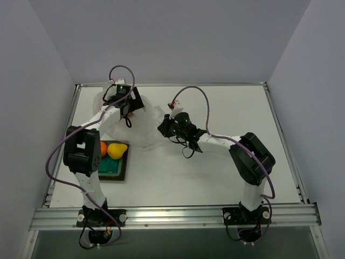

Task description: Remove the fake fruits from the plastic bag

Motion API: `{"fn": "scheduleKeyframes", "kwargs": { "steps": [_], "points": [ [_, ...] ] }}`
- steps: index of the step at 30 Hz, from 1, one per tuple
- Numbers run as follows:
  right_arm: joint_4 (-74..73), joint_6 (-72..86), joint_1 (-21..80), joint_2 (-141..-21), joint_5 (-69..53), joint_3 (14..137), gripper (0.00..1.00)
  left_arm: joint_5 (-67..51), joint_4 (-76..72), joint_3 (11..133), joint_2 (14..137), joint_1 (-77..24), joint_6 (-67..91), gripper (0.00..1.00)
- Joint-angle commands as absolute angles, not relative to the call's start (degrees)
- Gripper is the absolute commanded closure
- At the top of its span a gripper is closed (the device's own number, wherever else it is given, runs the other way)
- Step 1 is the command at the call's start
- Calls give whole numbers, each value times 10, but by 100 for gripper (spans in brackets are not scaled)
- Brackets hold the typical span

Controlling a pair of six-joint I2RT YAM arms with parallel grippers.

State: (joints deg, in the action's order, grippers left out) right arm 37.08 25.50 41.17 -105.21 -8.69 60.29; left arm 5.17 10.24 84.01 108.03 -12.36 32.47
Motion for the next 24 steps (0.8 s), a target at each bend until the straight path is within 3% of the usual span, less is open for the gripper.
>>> {"fn": "scheduleKeyframes", "kwargs": {
  "steps": [1,7,9,10,12,13,16,18,20,21,22,24],
  "points": [
    [397,260,403,-1018,-36,583,100,89,40,807,1036,-115,372,4],
    [402,299,407,-991,40,543,100,102,-18,741,994,-112,375,5],
    [403,300,414,-987,60,534,98,103,-31,732,989,-112,374,1],
    [397,294,415,-982,65,535,81,103,-37,723,987,-112,375,0],
    [366,265,415,-970,77,553,60,97,-55,716,978,-112,376,5],
    [350,251,415,-954,98,562,42,92,-60,713,973,-112,379,5],
    [289,191,417,-921,107,600,27,77,-78,700,953,-111,384,5],
    [268,159,424,-903,110,620,26,70,-89,693,935,-111,384,7],
    [247,115,433,-893,106,647,35,69,-94,687,916,-111,384,13],
    [240,102,445,-891,97,657,43,70,-97,679,909,-111,381,17],
    [230,85,451,-892,87,677,63,73,-99,672,902,-111,379,29],
    [232,75,458,-903,10,697,86,89,-96,658,880,-111,376,49]
  ]
}}
